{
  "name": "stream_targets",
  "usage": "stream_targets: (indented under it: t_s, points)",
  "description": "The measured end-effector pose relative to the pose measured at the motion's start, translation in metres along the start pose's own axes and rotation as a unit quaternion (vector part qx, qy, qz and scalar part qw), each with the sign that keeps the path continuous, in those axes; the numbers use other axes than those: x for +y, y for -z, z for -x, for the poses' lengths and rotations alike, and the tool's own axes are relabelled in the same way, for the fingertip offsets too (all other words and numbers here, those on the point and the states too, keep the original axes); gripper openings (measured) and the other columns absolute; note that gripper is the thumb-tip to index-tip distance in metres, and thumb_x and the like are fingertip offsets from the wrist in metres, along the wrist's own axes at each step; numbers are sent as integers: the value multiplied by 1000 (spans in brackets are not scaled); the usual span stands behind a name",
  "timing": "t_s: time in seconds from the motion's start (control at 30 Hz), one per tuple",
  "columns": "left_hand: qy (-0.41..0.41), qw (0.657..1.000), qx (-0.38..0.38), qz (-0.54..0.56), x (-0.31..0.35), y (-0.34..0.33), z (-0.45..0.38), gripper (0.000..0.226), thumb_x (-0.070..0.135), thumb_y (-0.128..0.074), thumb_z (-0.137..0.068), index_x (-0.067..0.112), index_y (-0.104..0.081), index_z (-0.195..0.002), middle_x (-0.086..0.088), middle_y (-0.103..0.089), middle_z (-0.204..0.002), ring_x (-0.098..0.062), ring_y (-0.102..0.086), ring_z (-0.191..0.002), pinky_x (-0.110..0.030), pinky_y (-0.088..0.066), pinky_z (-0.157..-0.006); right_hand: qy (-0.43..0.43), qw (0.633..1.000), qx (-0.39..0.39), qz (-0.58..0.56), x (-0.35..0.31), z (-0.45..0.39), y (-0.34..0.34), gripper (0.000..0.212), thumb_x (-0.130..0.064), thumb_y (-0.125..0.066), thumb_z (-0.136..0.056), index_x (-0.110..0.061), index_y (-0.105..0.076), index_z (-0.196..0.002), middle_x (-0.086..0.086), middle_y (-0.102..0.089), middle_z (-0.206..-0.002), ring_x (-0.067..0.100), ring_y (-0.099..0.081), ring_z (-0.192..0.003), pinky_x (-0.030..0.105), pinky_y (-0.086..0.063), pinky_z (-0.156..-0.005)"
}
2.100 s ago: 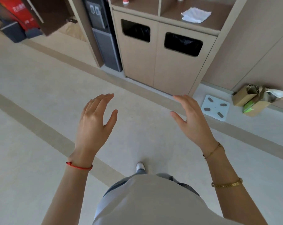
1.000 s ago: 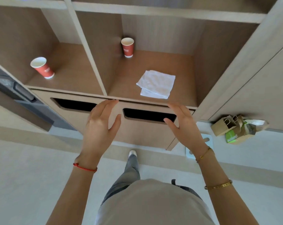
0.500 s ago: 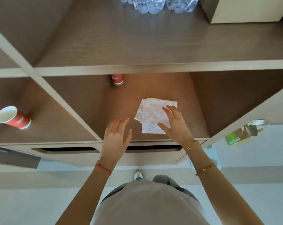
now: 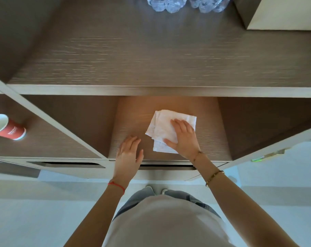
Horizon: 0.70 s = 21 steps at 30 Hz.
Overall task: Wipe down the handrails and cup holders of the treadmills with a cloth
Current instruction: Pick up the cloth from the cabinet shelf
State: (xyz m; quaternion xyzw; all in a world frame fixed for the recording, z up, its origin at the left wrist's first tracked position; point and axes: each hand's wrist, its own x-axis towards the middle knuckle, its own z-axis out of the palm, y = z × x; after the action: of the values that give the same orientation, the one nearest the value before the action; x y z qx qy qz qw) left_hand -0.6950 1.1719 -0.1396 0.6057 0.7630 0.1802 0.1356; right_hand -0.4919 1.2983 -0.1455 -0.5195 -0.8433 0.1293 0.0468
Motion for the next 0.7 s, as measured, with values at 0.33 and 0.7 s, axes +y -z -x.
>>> stream_targets:
  t_s: [0.33, 0.7]
  points:
    - [6, 1000, 1, 17, 7, 4, 3, 38, 20, -60, -95, 11, -60, -132, -6, -55, -139, -27, -48, -131, -41, -40, -109, -2, 998, 52, -25, -15, 25, 2, 40, -36, -54, -96, -18, -53, -131, 2, -54, -127, 29, -47, -111, 40, -40, -95]
    - [-64, 997, 33, 39, 25, 22, 18, 32, 20, -61, -94, 13, -63, -126, -4, -64, -124, -25, -57, -117, -43, -48, -100, -54, 972, 167, -158, -8, 91, 29, 31, -21, -65, -89, -8, -56, -116, 5, -59, -104, 18, -46, -88, 30, -44, -74]
